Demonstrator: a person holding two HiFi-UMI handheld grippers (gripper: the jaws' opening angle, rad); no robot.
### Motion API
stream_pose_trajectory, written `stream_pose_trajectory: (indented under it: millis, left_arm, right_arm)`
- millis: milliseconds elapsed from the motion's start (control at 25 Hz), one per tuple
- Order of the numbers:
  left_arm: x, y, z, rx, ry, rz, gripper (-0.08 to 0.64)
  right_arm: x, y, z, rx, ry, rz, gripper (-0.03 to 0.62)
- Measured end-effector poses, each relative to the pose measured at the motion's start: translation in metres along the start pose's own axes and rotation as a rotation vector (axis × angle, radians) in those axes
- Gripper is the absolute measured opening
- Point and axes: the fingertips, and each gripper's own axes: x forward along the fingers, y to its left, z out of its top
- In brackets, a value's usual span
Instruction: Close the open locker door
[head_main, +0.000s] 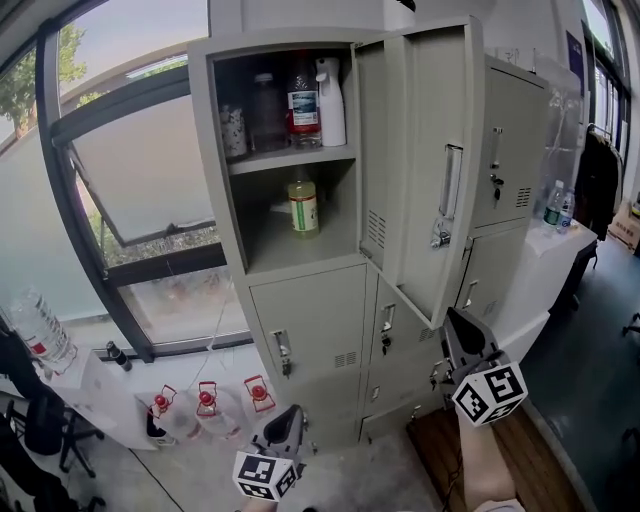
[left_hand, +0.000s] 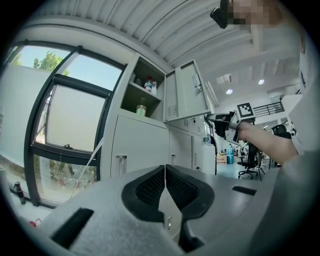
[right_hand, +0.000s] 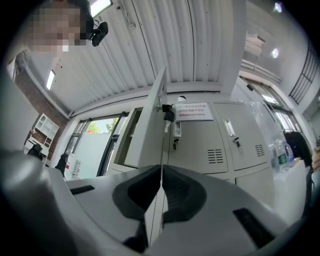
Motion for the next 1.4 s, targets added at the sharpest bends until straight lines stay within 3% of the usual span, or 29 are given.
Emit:
stream_pose_trajectory:
  millis: [480,1400]
  left_arm:
    - [0.005,0.005,-0.001,-0.001,0.005,-0.01,0.012]
    - [-0.02,0.087,0.004,-0.003,-0.011,0.081,0.012]
  right_arm:
    - [0.008,0.035,0.016,-0.002,-0.036,0.092,0.017]
    - [0.082,0.136,0.016,-0.003,-0.061,0.279,0.017]
